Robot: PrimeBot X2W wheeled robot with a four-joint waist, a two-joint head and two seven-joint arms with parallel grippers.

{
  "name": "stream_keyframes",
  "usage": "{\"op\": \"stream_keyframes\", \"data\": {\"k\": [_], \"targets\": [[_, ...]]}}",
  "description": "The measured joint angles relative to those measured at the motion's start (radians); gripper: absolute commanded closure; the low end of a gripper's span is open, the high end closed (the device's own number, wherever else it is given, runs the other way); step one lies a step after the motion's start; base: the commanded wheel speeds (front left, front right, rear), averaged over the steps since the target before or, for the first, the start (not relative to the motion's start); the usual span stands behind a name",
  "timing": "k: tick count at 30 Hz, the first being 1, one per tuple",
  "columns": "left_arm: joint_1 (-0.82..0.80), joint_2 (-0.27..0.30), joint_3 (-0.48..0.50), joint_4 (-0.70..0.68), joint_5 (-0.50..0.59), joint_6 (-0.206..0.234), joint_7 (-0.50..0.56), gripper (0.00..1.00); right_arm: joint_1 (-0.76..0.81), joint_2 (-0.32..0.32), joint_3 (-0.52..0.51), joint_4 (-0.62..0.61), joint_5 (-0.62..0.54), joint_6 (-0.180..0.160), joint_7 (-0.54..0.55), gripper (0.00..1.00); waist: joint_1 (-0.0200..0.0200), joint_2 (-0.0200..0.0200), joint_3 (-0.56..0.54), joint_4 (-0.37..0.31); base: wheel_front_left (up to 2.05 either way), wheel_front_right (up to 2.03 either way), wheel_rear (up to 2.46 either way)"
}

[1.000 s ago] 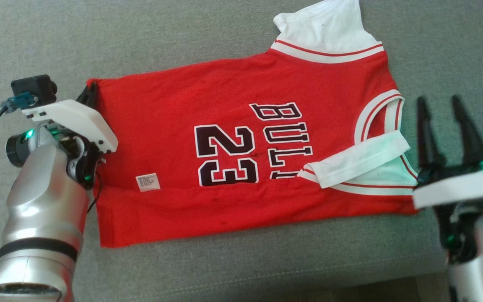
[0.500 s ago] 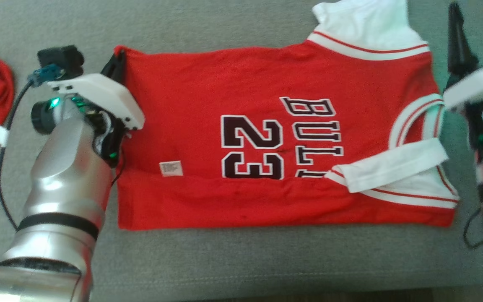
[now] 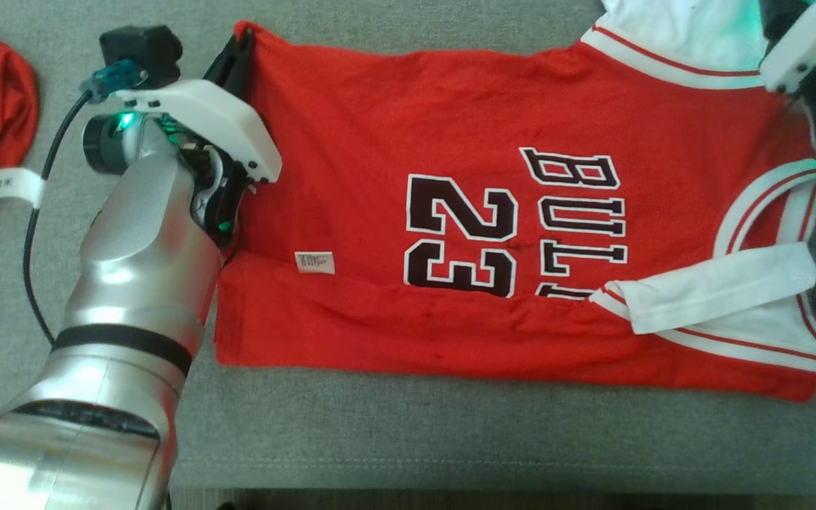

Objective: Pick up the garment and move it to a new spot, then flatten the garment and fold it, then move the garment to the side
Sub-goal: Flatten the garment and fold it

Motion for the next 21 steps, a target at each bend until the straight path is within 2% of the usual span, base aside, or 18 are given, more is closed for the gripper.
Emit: {"op": "stream_keyframes", "data": {"k": [7, 8, 9, 10, 15, 21], "targets": [[-0.027, -0.003, -0.036, 0.0, -0.03, -0.007, -0.019, 1.0, -0.086, -0.003, 0.077, 0.115, 0.015, 0.0, 0.061, 0.02, 0.0, 0.0, 0.03, 0.014, 0.0, 0.0, 0.0], [-0.028, -0.003, -0.041, 0.0, -0.035, -0.007, -0.023, 1.0, -0.089, -0.003, 0.087, 0.122, 0.021, 0.0, 0.061, 0.51, 0.0, 0.0, 0.031, 0.014, 0.0, 0.0, 0.0], [-0.028, -0.003, -0.047, 0.0, -0.04, -0.007, -0.025, 1.0, -0.092, -0.004, 0.097, 0.126, 0.026, 0.0, 0.06, 0.84, 0.0, 0.0, 0.032, 0.015, 0.0, 0.0, 0.0], [-0.028, -0.003, -0.053, 0.0, -0.045, -0.007, -0.027, 1.0, -0.095, -0.005, 0.105, 0.128, 0.032, 0.0, 0.058, 1.0, 0.0, 0.0, 0.031, 0.015, 0.0, 0.0, 0.0], [-0.028, -0.002, -0.056, 0.005, -0.062, -0.007, -0.035, 1.0, -0.102, -0.017, 0.157, 0.11, 0.072, 0.0, 0.006, 1.0, 0.0, 0.0, 0.026, 0.01, 0.0, 0.0, 0.0], [-0.023, 0.014, -0.052, -0.018, -0.068, -0.006, -0.043, 1.0, -0.098, -0.041, 0.21, 0.028, 0.143, 0.0, -0.05, 1.0, 0.0, 0.0, 0.013, -0.007, 0.0, 0.0, 0.0]]}}
